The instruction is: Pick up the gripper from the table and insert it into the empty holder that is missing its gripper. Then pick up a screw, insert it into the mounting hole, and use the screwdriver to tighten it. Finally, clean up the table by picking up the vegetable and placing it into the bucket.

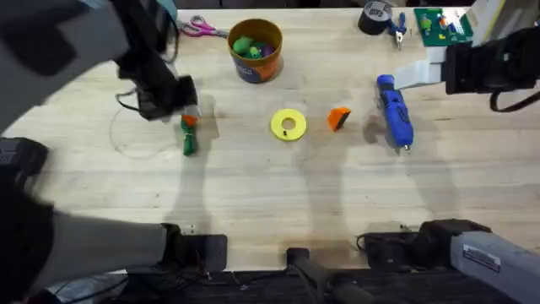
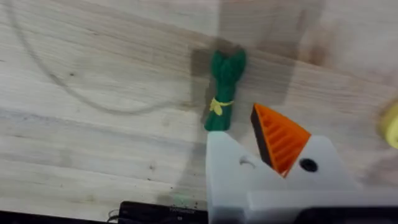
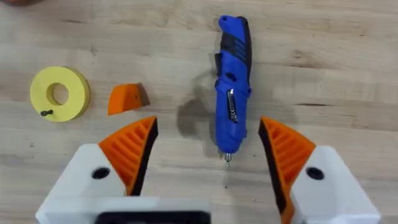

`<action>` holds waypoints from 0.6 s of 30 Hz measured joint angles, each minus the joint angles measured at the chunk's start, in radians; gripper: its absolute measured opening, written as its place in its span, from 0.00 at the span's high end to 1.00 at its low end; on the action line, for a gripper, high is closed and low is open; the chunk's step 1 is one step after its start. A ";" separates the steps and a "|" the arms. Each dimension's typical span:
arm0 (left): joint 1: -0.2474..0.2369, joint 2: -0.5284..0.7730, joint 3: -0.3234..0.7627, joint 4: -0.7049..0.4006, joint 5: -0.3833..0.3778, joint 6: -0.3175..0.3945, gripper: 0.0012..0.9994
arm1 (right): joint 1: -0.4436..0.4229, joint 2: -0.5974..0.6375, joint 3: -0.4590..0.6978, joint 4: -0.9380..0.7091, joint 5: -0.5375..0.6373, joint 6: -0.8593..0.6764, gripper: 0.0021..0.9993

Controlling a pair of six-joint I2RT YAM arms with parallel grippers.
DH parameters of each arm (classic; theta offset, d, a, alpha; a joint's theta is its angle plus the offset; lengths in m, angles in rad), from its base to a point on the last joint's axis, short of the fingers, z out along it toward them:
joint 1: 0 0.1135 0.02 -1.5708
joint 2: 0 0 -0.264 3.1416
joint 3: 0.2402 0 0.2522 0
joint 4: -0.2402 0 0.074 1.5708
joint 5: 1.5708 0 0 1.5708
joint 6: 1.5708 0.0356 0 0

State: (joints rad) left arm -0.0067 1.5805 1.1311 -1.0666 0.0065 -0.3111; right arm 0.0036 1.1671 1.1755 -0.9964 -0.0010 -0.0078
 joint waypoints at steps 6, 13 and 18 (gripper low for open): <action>0.000 -0.180 0.102 -0.082 -0.001 0.000 1.00 | 0.000 0.000 0.000 -0.003 0.000 0.000 0.00; 0.000 -0.373 0.139 -0.109 0.000 0.016 1.00 | 0.000 0.000 0.000 -0.003 0.000 0.000 0.00; 0.000 -0.482 0.139 -0.112 0.000 0.021 1.00 | 0.000 0.000 0.000 -0.004 0.000 0.000 0.00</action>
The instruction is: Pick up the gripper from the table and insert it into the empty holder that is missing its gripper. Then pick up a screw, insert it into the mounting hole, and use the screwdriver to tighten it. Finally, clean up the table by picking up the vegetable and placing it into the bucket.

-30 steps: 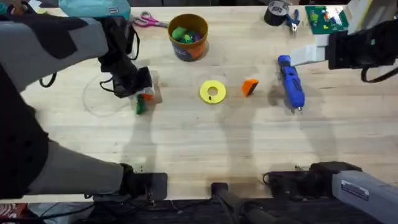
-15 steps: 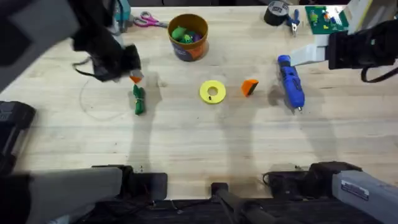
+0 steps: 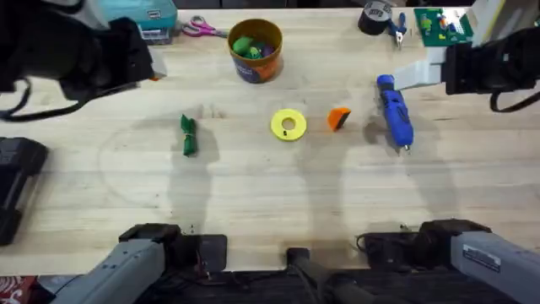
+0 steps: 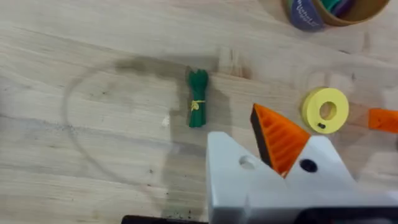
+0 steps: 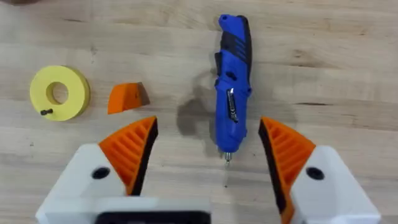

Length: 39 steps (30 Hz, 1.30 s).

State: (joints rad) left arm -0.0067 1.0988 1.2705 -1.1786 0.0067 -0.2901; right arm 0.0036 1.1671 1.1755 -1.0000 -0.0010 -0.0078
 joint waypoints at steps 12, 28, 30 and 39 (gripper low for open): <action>0.000 -0.064 0.000 -0.001 0.000 0.002 1.00 | 0.000 0.000 0.000 -0.001 0.000 0.000 0.00; 0.000 -0.064 0.000 -0.008 -0.001 0.006 0.01 | 0.000 0.000 0.000 -0.208 0.000 0.000 0.00; 0.000 -0.064 0.000 -0.007 -0.001 0.009 0.01 | 0.000 0.000 0.000 -0.249 0.000 0.000 0.00; 0.000 -0.064 0.000 0.036 0.097 0.302 0.01 | 0.000 0.000 0.000 -0.405 0.000 0.000 0.00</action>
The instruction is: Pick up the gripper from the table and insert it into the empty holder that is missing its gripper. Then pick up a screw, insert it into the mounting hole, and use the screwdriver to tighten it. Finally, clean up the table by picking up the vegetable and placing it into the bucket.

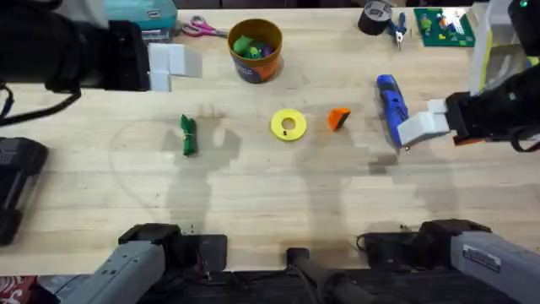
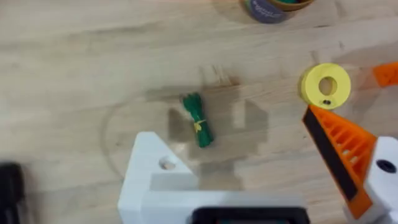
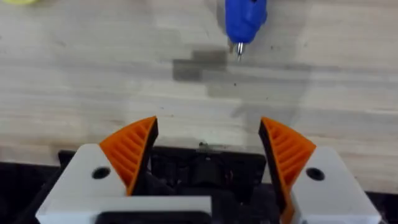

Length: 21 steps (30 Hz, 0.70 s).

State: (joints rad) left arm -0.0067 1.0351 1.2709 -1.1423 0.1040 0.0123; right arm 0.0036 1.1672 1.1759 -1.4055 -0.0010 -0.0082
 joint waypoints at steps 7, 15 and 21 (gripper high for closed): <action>0.000 0.001 0.000 0.035 0.054 0.173 0.01 | 0.000 0.000 0.000 -0.079 0.000 0.000 0.00; 0.000 0.033 0.000 0.073 0.056 0.260 0.01 | 0.000 0.000 0.000 -0.079 0.000 0.000 0.00; 0.000 0.035 0.000 0.098 0.056 0.302 0.01 | 0.000 0.000 0.000 -0.079 0.000 0.000 0.00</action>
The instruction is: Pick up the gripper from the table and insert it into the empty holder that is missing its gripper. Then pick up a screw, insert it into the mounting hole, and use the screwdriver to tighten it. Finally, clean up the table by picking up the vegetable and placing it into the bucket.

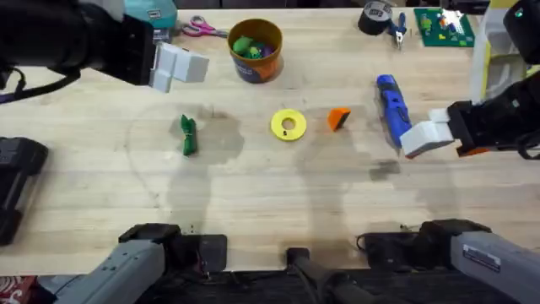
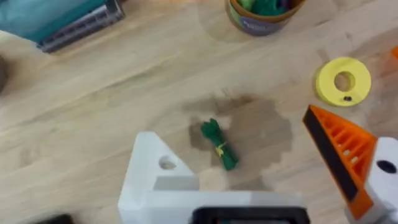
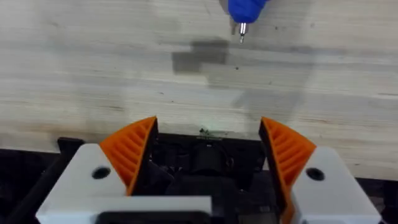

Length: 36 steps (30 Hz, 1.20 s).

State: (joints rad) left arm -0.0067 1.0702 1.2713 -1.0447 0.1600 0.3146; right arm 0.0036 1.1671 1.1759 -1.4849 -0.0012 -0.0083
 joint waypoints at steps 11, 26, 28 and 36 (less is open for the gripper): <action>0.000 -0.220 -0.253 0.287 0.029 0.008 0.01 | 0.000 0.000 0.000 0.000 0.000 0.000 0.00; 0.000 -0.665 -0.955 0.893 0.237 0.011 0.01 | 0.000 0.000 0.000 0.000 0.000 0.000 0.00; 0.000 -0.713 -1.004 0.926 0.259 0.011 0.01 | 0.000 0.000 0.000 0.000 0.000 0.000 0.00; 0.000 -0.852 -1.117 0.969 0.341 -0.002 0.01 | 0.000 0.000 0.000 0.000 0.000 0.000 0.00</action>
State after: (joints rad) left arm -0.0067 0.2178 0.1540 -0.0758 0.5011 0.3128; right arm 0.0036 1.1671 1.1759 -1.4853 -0.0011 -0.0082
